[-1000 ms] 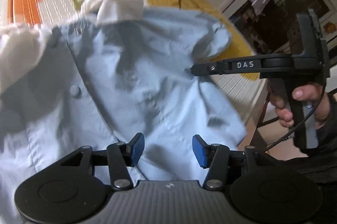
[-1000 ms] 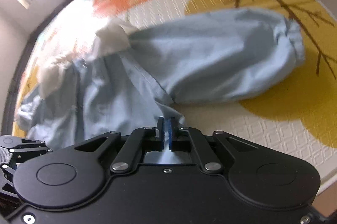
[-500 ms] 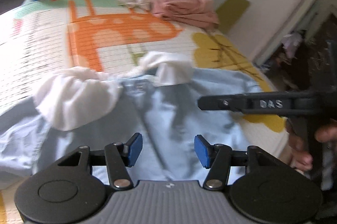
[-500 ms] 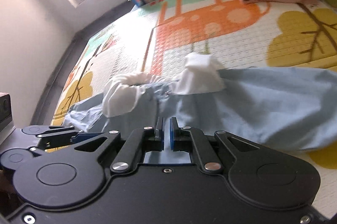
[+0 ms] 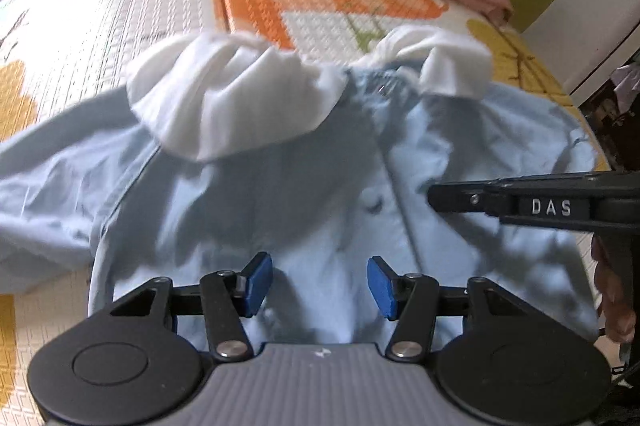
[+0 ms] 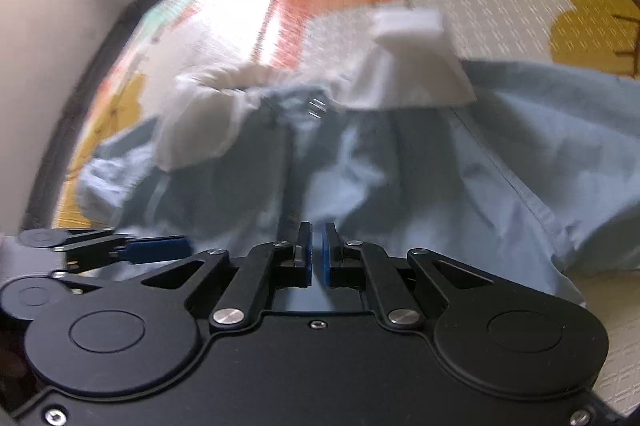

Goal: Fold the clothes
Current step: 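Move both grippers over the shirt front to the white collar, then pinch the placket below the collar with the right gripper while the left gripper pinches beside it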

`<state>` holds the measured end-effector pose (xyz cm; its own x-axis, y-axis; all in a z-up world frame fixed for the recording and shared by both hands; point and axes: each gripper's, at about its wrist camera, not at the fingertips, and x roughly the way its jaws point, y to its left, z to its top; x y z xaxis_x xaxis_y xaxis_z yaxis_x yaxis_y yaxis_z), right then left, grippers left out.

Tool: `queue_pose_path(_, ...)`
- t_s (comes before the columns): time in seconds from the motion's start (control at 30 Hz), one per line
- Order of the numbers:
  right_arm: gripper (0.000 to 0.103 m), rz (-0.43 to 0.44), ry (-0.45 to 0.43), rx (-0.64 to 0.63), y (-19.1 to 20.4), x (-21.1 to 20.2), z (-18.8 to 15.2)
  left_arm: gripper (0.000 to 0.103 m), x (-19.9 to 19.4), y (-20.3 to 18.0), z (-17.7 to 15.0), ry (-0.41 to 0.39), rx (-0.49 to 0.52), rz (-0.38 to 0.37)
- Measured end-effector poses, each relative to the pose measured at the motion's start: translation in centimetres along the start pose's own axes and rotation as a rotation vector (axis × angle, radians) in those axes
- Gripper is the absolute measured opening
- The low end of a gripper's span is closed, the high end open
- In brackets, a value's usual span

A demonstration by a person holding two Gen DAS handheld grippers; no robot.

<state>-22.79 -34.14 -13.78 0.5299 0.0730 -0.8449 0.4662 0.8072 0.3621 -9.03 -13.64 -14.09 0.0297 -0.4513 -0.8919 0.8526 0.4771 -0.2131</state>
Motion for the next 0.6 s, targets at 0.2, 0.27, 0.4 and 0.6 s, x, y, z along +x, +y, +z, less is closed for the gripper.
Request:
queue_pose_path(0.2, 0.004, -0.025, -0.005, 0.032, -1.6, 0.1, -0.4, 0.056, -0.8, 0.9, -0.8, 0.004, 0.0, -0.013)
queue_pose_path(0.27, 0.004, -0.031, -0.008, 0.038, -2.0, 0.0, -0.4, 0.056, -1.2, 1.4, -1.0, 0.014, -0.014, -0.025)
queue_pose_path(0.4, 0.004, -0.043, -0.015, 0.058, -2.8, -0.5, -0.2, 0.057, -2.3, 2.3, -1.9, 0.037, -0.032, -0.068)
queue_pose_path(0.6, 0.005, -0.061, -0.021, 0.088, -3.5, -1.3, -0.4, 0.058, -4.7, 2.9, -3.6, 0.054, -0.003, -0.078)
